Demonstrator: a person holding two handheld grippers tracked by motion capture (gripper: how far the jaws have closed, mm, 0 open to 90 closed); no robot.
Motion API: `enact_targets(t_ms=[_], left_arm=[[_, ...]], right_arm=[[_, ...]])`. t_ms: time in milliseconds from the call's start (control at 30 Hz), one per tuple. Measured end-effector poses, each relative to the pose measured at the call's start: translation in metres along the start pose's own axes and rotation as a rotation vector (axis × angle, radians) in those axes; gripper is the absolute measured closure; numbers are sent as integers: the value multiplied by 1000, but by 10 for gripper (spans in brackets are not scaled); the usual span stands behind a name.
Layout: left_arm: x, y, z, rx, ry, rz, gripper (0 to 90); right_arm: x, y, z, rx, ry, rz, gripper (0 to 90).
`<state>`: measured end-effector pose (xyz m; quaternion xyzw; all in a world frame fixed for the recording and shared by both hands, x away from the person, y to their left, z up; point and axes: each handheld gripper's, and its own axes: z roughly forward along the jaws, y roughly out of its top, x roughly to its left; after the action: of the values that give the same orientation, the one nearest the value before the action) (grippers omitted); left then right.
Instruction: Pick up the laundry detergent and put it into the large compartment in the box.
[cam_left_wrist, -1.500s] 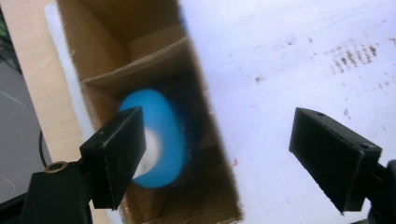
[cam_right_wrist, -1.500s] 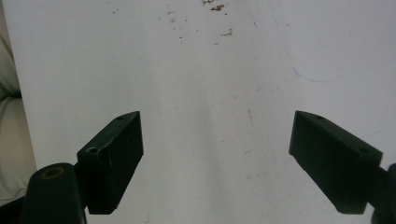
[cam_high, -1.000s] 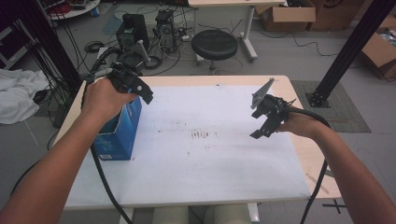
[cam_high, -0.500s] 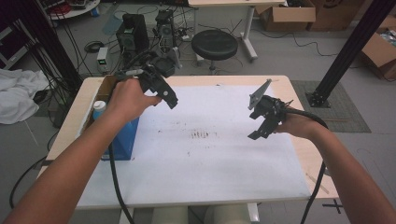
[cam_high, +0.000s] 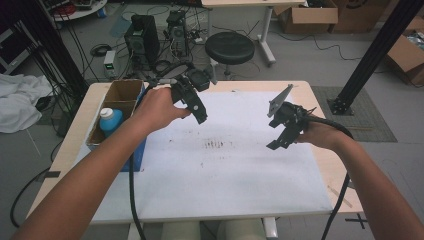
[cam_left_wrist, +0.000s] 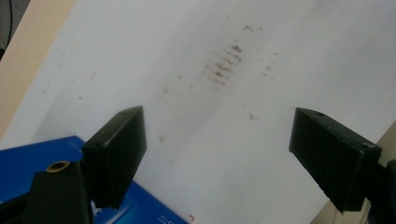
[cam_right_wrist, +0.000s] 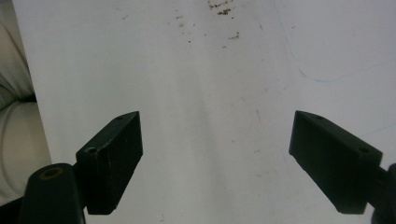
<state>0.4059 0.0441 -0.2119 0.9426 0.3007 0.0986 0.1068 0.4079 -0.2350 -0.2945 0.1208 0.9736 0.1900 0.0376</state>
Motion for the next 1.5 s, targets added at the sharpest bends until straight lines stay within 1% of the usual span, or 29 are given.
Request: enact_targets(t_ms=[100,200,367,600,767,867,967,1100,1500], left_arm=[[-3,4,5,10,-5,37,197],[-5,7,9,25,-9,62,197],[-5,12,14,27,-27,78,198],[-2,12,18,28,-33,100,197],[0,11,19,25,-28,105,199],[2,10,20,21,-32,106,201],[2,10,21,30,-32,108,201],[4,9,21,33,-32,97,201],[7,7,22,35,-31,87,201]], right_arm=[[2,1,0,0,1,-3,171],[2,2,1,2,2,-2,171],[3,4,1,5,7,-7,172],[2,8,-1,6,7,-15,172],[0,10,1,7,9,-13,172],[0,11,2,8,13,-18,172],[-1,10,3,11,16,-15,172],[-1,10,3,9,15,-14,172],[0,11,4,15,18,-16,173]])
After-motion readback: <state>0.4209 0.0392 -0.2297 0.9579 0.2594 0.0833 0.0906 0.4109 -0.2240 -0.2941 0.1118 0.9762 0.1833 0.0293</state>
